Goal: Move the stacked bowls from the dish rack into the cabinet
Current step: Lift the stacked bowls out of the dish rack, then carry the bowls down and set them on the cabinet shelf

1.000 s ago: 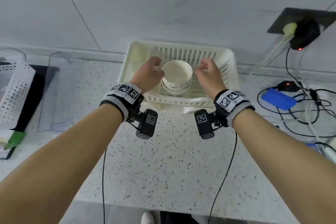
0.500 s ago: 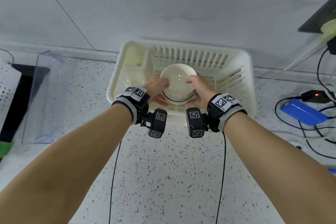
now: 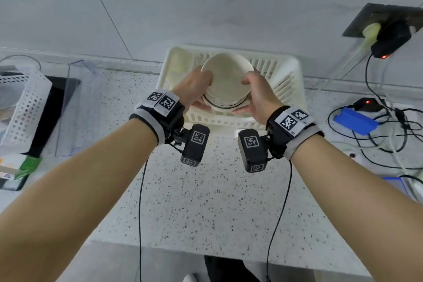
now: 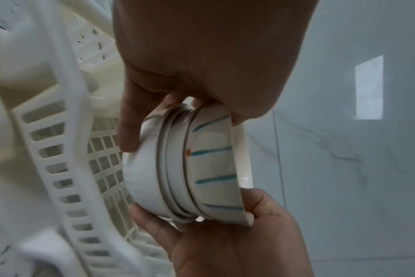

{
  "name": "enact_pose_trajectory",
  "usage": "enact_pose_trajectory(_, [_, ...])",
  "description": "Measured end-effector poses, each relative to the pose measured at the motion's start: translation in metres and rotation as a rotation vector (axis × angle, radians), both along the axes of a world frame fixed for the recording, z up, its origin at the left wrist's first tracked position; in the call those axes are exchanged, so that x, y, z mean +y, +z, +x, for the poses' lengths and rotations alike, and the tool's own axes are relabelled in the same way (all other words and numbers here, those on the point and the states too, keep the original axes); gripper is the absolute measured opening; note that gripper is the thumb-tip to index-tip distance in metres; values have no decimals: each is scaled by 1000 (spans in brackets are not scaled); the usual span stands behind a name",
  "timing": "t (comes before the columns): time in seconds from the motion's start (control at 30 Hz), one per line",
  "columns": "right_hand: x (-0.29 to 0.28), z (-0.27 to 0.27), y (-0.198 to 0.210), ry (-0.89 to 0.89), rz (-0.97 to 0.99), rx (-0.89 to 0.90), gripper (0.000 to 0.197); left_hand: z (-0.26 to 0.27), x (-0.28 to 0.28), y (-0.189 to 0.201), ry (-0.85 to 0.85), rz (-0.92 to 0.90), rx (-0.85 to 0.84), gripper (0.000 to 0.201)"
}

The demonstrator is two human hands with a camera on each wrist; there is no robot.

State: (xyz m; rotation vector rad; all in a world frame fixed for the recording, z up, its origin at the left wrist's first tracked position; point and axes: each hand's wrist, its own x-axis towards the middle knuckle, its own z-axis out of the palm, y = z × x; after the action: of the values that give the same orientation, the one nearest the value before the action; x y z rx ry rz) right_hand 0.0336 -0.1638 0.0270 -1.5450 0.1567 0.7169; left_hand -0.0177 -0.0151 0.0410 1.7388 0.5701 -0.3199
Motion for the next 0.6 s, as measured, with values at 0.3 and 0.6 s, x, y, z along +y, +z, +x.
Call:
enact_pose_trajectory(0.3, [-23, -169, 27, -21, -75, -132, 49, -163, -20, 24, -43, -28, -66, 53])
enact_pose_trajectory(0.6, [-54, -300, 17, -36, -117, -114, 33, -297, -46, 15, -105, -63, -48, 44])
